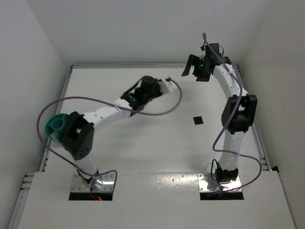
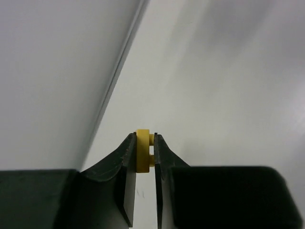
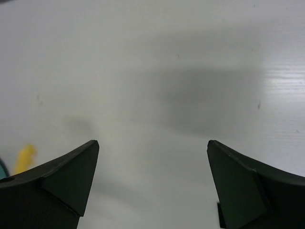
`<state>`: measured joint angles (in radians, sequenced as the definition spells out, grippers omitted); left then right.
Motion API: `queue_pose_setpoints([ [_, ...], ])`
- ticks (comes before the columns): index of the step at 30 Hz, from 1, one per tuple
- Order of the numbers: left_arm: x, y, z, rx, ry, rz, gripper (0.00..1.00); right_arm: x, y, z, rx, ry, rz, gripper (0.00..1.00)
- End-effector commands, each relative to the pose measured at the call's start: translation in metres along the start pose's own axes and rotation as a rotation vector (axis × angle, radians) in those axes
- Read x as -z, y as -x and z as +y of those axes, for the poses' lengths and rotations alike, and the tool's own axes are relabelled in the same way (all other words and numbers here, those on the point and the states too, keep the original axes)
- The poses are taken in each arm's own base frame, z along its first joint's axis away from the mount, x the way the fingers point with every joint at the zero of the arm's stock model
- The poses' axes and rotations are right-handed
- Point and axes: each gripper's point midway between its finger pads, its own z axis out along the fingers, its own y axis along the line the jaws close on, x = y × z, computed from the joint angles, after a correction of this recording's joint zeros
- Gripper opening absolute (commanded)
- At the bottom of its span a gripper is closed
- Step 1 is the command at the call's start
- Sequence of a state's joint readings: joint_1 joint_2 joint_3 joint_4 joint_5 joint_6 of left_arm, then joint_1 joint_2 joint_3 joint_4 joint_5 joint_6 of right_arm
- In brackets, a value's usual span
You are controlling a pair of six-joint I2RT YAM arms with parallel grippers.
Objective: Sort the legos into containers by color
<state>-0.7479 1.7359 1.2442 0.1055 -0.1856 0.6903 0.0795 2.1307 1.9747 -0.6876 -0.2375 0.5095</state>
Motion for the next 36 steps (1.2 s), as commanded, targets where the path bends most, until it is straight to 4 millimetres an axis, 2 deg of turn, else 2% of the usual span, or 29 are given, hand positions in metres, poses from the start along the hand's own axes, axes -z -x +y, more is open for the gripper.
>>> queue_pose_setpoints([
  [1, 0.053, -0.039, 0.043, 0.441, 0.001, 0.19, 0.0, 0.038, -0.001, 0.007, 0.158, -0.005, -0.053, 0.96],
  [2, 0.064, -0.044, 0.052, 0.49, 0.001, 0.198, 0.0, 0.043, -0.002, -0.001, 0.175, -0.024, -0.061, 0.96],
  [3, 0.086, -0.056, 0.069, 0.583, 0.011, 0.224, 0.0, 0.049, -0.012, -0.007, 0.211, -0.041, -0.05, 0.96],
  [4, 0.096, -0.058, 0.088, 0.621, 0.059, 0.209, 0.0, 0.053, -0.014, -0.014, 0.213, -0.05, -0.048, 0.96],
  [5, 0.11, -0.07, 0.084, 0.659, 0.023, 0.249, 0.0, 0.055, -0.018, -0.018, 0.223, -0.063, -0.043, 0.96],
  [6, 0.125, -0.089, 0.099, 0.711, 0.067, 0.283, 0.0, 0.055, -0.025, -0.026, 0.225, -0.073, -0.027, 0.96],
  [7, 0.145, -0.091, 0.112, 0.757, 0.103, 0.274, 0.0, 0.055, -0.026, -0.033, 0.237, -0.082, -0.021, 0.96],
  [9, 0.173, -0.11, 0.114, 0.802, 0.099, 0.321, 0.0, 0.054, -0.029, -0.035, 0.25, -0.084, -0.011, 0.96],
  [10, 0.195, -0.121, 0.128, 0.832, 0.152, 0.329, 0.0, 0.055, -0.029, -0.04, 0.25, -0.091, -0.005, 0.96],
  [12, 0.221, -0.133, 0.127, 0.869, 0.147, 0.359, 0.0, 0.049, -0.03, -0.041, 0.248, -0.084, 0.006, 0.96],
  [13, 0.237, -0.148, 0.136, 0.875, 0.184, 0.385, 0.0, 0.046, -0.027, -0.038, 0.248, -0.072, 0.005, 0.96],
  [14, 0.255, -0.152, 0.133, 0.882, 0.193, 0.404, 0.0, 0.039, -0.029, -0.039, 0.245, -0.066, 0.02, 0.96],
  [15, 0.269, -0.166, 0.137, 0.899, 0.23, 0.441, 0.0, 0.037, -0.027, -0.039, 0.245, -0.065, 0.017, 0.96],
  [18, 0.303, -0.185, 0.131, 0.928, 0.257, 0.507, 0.0, 0.027, -0.031, -0.039, 0.24, -0.046, 0.041, 0.96],
  [19, 0.318, -0.203, 0.13, 0.966, 0.301, 0.546, 0.0, 0.021, -0.035, -0.043, 0.235, -0.05, 0.057, 0.96],
  [21, 0.332, -0.211, 0.123, 1.0, 0.301, 0.554, 0.0, 0.017, -0.036, -0.042, 0.233, -0.037, 0.065, 0.96],
  [22, 0.345, -0.222, 0.123, 1.041, 0.344, 0.575, 0.0, 0.012, -0.04, -0.043, 0.22, -0.032, 0.08, 0.96],
  [24, 0.353, -0.232, 0.118, 1.081, 0.338, 0.576, 0.0, 0.008, -0.043, -0.043, 0.216, -0.025, 0.092, 0.96],
  [25, 0.363, -0.243, 0.115, 1.13, 0.369, 0.594, 0.0, 0.009, -0.04, -0.042, 0.219, -0.023, 0.084, 0.96],
  [27, 0.366, -0.254, 0.113, 1.18, 0.364, 0.587, 0.0, 0.002, -0.043, -0.04, 0.223, -0.02, 0.097, 0.96],
  [28, 0.373, -0.261, 0.112, 1.214, 0.392, 0.595, 0.0, 0.002, -0.044, -0.038, 0.222, -0.01, 0.099, 0.96],
  [30, 0.378, -0.276, 0.116, 1.261, 0.43, 0.588, 0.0, 0.001, -0.045, -0.037, 0.219, -0.001, 0.108, 0.96],
  [35, 0.374, -0.295, 0.115, 1.301, 0.477, 0.564, 0.0, 0.0, -0.043, -0.035, 0.219, 0.008, 0.11, 0.96],
  [36, 0.375, -0.298, 0.12, 1.272, 0.508, 0.557, 0.0, 0.001, -0.045, -0.033, 0.215, 0.018, 0.121, 0.96],
])
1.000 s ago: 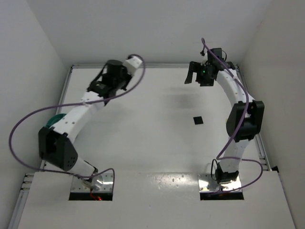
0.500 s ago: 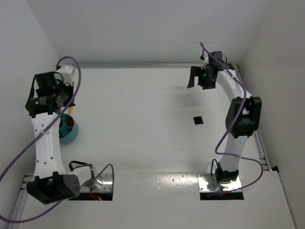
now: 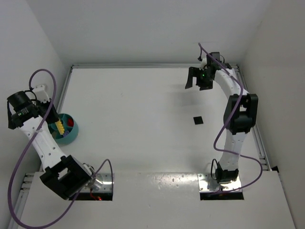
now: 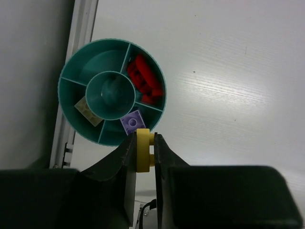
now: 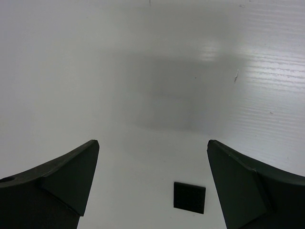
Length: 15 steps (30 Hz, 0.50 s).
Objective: Sort the legos into containers by color
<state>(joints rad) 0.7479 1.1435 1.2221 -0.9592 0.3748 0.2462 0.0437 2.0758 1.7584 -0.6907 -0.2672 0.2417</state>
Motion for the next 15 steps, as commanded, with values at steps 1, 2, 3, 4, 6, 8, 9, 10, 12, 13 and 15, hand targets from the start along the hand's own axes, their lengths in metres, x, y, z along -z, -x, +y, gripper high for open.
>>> queue_pose_setpoints([
  [1, -0.007, 0.011, -0.001, 0.01, -0.016, -0.087, 0.0, 0.006, 0.013, 0.017, 0.032, 0.045, -0.028, 0.96],
  [2, -0.01, 0.01, 0.0, 0.008, -0.015, -0.091, 0.0, 0.006, 0.013, 0.017, 0.032, 0.045, -0.028, 0.96],
  [3, -0.012, 0.012, -0.001, 0.004, -0.024, -0.103, 0.0, 0.006, 0.013, 0.019, 0.032, 0.054, -0.027, 0.96],
  [4, -0.015, 0.007, -0.001, 0.009, -0.027, -0.092, 0.0, 0.004, 0.009, 0.018, 0.029, 0.053, -0.017, 0.96],
  [6, -0.015, 0.012, -0.005, -0.007, -0.053, -0.112, 0.0, 0.008, 0.011, 0.019, 0.032, 0.054, -0.027, 0.96],
  [8, -0.013, 0.017, -0.004, -0.006, -0.048, -0.129, 0.0, 0.007, 0.008, 0.018, 0.038, 0.053, -0.019, 0.96],
  [9, -0.01, 0.023, -0.003, -0.012, -0.043, -0.142, 0.0, 0.006, 0.008, 0.016, 0.049, 0.044, -0.02, 0.96],
  [10, -0.006, 0.029, -0.003, -0.02, -0.038, -0.159, 0.0, 0.01, 0.008, 0.017, 0.05, 0.044, -0.023, 0.96],
  [12, -0.003, 0.033, 0.002, -0.012, -0.009, -0.165, 0.0, 0.008, 0.004, 0.014, 0.056, 0.034, -0.014, 0.96],
  [13, -0.001, 0.037, 0.002, -0.016, -0.007, -0.173, 0.0, 0.009, 0.001, 0.014, 0.054, 0.034, -0.009, 0.96],
  [15, 0.002, 0.04, 0.006, -0.019, 0.02, -0.178, 0.0, 0.007, -0.001, 0.013, 0.054, 0.033, -0.008, 0.96],
])
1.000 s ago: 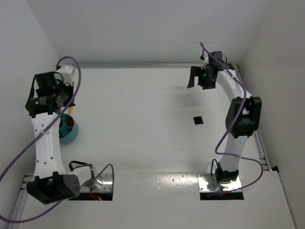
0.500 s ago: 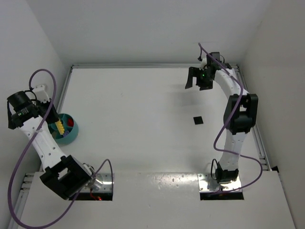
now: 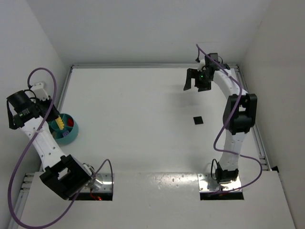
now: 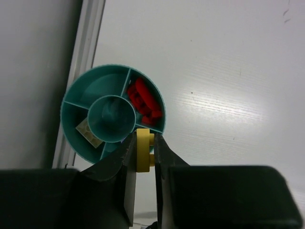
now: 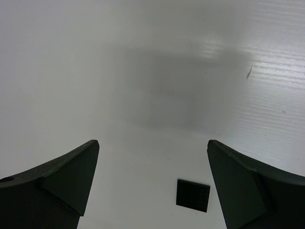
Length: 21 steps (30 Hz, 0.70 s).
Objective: Sort the legos into containers by color
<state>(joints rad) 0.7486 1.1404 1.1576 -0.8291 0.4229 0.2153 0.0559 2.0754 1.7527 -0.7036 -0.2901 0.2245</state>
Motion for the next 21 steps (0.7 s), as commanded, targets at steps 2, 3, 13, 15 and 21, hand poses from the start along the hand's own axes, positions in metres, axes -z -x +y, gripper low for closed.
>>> queue_pose_setpoints([
  [2, 0.013, 0.032, 0.012, -0.027, 0.071, -0.099, 0.0, 0.007, 0.002, 0.005, 0.03, 0.014, -0.021, 0.96],
  [3, 0.011, 0.03, 0.017, -0.022, 0.091, -0.085, 0.0, 0.007, 0.002, 0.005, 0.03, 0.014, -0.021, 0.96],
  [13, -0.006, 0.031, 0.028, -0.023, 0.103, -0.087, 0.0, 0.01, 0.009, 0.007, 0.045, 0.015, -0.039, 0.96],
  [15, -0.009, 0.032, 0.029, -0.013, 0.102, -0.087, 0.0, 0.01, 0.009, 0.007, 0.045, 0.015, -0.039, 0.96],
  [21, -0.017, 0.027, 0.031, -0.004, 0.096, -0.068, 0.0, 0.01, 0.009, 0.007, 0.045, 0.015, -0.039, 0.96],
])
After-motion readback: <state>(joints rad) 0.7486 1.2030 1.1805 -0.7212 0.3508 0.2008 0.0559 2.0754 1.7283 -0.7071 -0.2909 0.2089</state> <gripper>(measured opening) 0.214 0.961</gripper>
